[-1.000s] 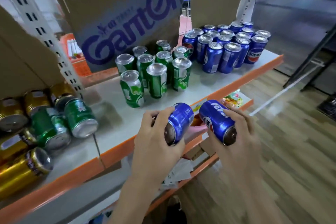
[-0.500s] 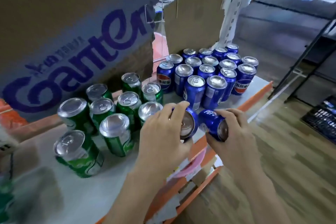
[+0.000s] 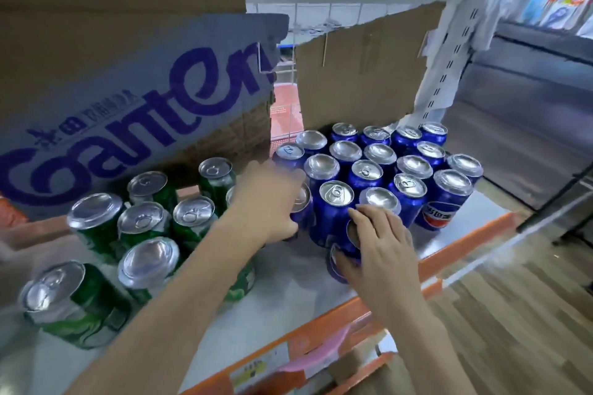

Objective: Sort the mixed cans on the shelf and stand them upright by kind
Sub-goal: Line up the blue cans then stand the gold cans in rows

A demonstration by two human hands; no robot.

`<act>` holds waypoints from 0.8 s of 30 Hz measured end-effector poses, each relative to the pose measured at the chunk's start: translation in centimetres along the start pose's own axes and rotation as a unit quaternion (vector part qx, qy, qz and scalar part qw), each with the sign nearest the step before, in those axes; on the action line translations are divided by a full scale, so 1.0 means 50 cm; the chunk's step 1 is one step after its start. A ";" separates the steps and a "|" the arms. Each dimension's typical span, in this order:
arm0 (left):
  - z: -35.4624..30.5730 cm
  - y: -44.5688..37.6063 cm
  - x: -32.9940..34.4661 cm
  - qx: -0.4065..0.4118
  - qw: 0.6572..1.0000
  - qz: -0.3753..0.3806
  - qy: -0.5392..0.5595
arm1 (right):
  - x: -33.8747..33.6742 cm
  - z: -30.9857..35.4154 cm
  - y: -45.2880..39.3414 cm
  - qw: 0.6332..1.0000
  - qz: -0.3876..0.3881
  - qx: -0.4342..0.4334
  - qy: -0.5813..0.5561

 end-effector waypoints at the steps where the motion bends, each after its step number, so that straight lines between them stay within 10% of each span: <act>1: -0.003 -0.020 0.004 0.009 1.000 0.015 -0.025 | 0.005 -0.007 -0.006 1.000 0.003 -0.011 -0.001; 13: -0.012 -0.093 0.080 -0.045 0.993 0.105 -0.041 | 0.038 -0.015 -0.005 0.991 0.042 -0.071 -0.105; 24: -0.034 0.221 -0.007 -0.133 0.984 -0.088 0.073 | -0.012 0.096 0.027 0.970 -0.027 -0.090 -0.223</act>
Point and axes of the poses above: each hand's wrist, its own y-axis away from the middle knuckle, its own x-axis out of the palm, z = x × y, the point moved 10 cm from there along -y, towards the middle knuckle, and after that the axes turned 6 degrees about z, right-handed, at the moved point
